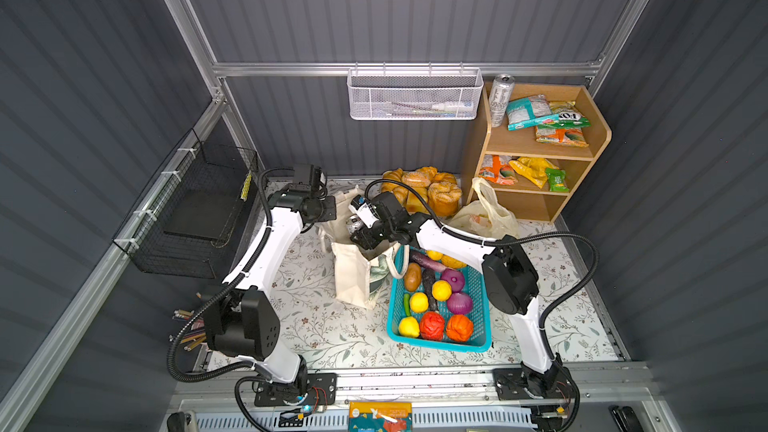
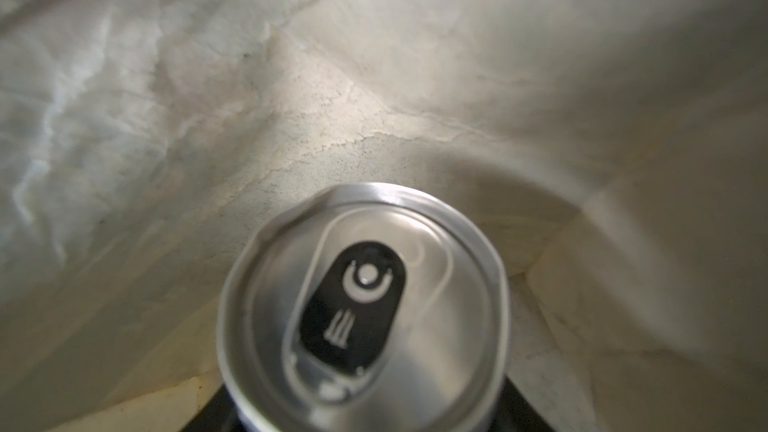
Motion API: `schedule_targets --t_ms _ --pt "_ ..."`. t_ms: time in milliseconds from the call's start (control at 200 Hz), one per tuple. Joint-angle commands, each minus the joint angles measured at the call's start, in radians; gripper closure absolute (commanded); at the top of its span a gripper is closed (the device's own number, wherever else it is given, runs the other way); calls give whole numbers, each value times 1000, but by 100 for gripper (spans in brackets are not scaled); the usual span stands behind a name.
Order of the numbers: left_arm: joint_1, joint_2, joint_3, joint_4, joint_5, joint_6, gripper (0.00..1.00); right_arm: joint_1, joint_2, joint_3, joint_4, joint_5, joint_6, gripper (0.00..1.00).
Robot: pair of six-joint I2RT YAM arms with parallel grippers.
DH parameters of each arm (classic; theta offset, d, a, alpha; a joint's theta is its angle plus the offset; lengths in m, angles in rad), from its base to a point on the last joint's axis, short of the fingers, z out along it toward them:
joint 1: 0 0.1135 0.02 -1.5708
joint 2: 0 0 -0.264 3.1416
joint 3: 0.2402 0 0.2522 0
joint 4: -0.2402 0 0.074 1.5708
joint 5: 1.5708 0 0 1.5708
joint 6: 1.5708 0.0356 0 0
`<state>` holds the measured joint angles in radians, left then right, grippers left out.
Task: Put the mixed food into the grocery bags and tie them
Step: 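Carry the silver can with the right gripper over the open tote bag, then lower the can into the tote and open the right gripper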
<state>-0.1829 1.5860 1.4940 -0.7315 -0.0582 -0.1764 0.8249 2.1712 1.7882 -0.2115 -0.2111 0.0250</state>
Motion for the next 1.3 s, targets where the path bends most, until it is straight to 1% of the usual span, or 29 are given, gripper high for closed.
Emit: schedule_targets --t_ms 0,170,285,345,385,420,490,580,640,685,735,941,1076,1181,1241,1296 --pt "-4 -24 -18 -20 10 0 100 3 20 28 18 3 -7 86" --pt "-4 -25 -27 -16 14 -7 100 3 22 -43 109 51 -10 87" --pt "-4 -19 -30 -18 15 -5 100 5 -10 -149 294 119 5 91" --pt "-4 -17 -35 -19 15 -3 100 5 -25 -210 422 168 30 90" --pt "-4 -14 -35 -19 15 -3 100 5 -24 -225 470 195 45 90" --pt "-4 -12 -36 -20 16 -2 100 5 -17 -219 486 207 56 89" --pt "-4 -10 -35 -22 18 -4 100 5 6 -192 492 209 70 83" --pt "-6 -7 -35 -20 21 -6 100 6 44 -142 450 191 67 81" --pt "-6 -8 -34 -21 22 -9 100 8 53 -135 439 187 65 79" --pt "-6 -9 -34 -22 21 -8 100 10 55 -139 433 182 66 76" --pt "-6 -12 -36 -22 20 -8 100 11 53 -141 422 176 62 67" --pt "-6 -15 -34 -25 14 0 100 13 17 -163 380 173 46 40" --pt "-6 -15 -32 -25 12 2 100 13 -29 -162 356 167 51 32" --pt "-8 -12 -33 -25 15 0 100 13 -38 -114 292 126 53 25" --pt "-8 -12 -32 -23 16 -2 100 13 -36 -82 245 104 50 23" --pt "-7 -13 -32 -24 14 0 100 13 -53 -86 243 102 60 23"
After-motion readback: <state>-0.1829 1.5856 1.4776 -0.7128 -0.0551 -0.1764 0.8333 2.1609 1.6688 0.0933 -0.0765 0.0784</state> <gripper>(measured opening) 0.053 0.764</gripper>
